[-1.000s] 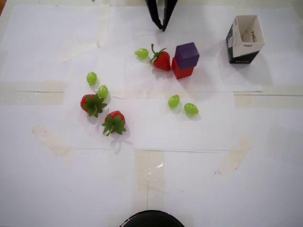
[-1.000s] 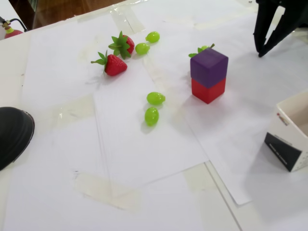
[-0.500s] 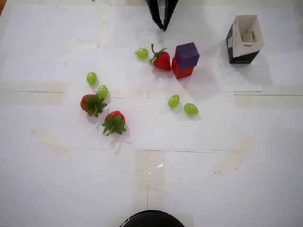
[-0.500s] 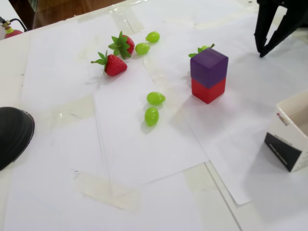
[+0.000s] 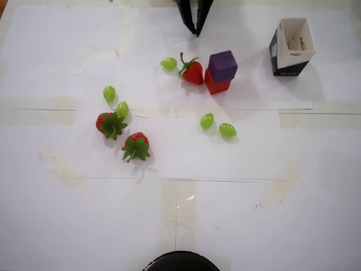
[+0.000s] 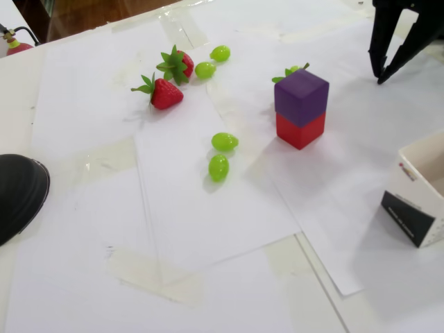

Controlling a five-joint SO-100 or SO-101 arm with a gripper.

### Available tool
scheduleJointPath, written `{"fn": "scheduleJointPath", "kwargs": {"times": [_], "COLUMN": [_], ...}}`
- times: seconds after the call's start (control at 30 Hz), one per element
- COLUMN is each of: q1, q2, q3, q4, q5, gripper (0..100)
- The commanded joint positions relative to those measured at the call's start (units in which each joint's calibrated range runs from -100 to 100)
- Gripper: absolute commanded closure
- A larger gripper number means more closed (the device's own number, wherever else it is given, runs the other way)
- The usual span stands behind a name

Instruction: Put the purple cube on top of the red cube

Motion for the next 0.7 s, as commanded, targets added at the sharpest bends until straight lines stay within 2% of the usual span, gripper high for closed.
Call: {"fn": "scheduleJointPath", "kwargs": {"times": [0.0,0.67], "q1": [-0.5,-0.3], "q2": [0.2,0.2], "q3": [0.0,0.0], "q4": [0.8,0.8], "q5": [0.3,0.0], "gripper": [100,100]}}
